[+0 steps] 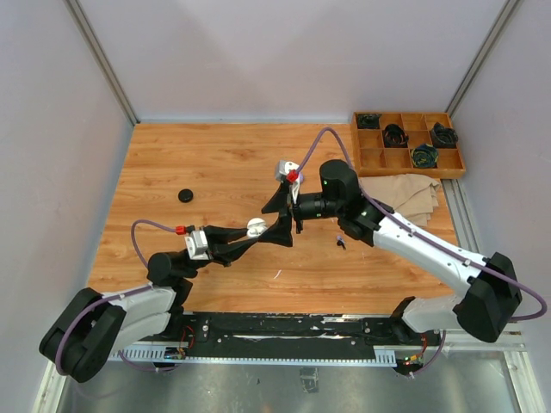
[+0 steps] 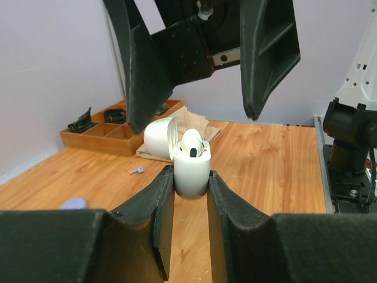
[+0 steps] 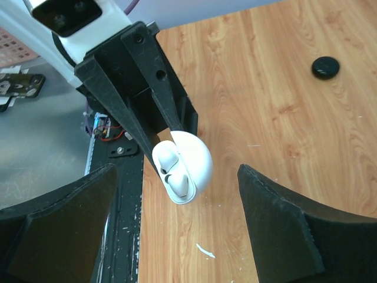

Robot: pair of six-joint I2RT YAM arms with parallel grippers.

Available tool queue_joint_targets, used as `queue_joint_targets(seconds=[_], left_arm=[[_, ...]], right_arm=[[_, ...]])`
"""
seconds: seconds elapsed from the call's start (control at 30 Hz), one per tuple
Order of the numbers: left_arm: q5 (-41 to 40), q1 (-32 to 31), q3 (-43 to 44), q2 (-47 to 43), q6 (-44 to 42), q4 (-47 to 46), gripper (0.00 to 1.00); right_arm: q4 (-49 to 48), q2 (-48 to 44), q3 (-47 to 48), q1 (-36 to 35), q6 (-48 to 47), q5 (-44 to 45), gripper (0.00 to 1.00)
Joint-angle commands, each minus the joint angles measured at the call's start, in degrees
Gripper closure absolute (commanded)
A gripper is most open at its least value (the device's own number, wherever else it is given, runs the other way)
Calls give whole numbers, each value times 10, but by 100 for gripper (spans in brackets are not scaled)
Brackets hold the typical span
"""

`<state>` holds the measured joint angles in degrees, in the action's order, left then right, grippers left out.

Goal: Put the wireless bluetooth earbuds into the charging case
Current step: Close the charging case.

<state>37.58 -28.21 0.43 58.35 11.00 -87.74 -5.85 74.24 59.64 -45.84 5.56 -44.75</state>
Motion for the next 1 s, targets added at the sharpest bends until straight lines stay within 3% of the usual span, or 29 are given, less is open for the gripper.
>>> queue_joint_targets(seconds=[0.0, 0.27, 0.67, 0.8, 0.97], left_arm=[[16, 3, -34, 4, 3, -74, 100], [-12, 3, -30, 3, 0, -43, 100], [-44, 2, -13, 4, -8, 22, 100], [-53, 2, -7, 7, -6, 41, 100], [-72, 2, 15, 14, 3, 95, 100]], right_arm=[[20, 26, 27, 8, -31, -69, 16], [21, 40, 26, 7, -34, -125, 19], [59, 9, 15, 7, -71, -103, 20], [74, -7, 9, 8, -80, -53, 20], [98, -46, -10, 7, -87, 75, 20]])
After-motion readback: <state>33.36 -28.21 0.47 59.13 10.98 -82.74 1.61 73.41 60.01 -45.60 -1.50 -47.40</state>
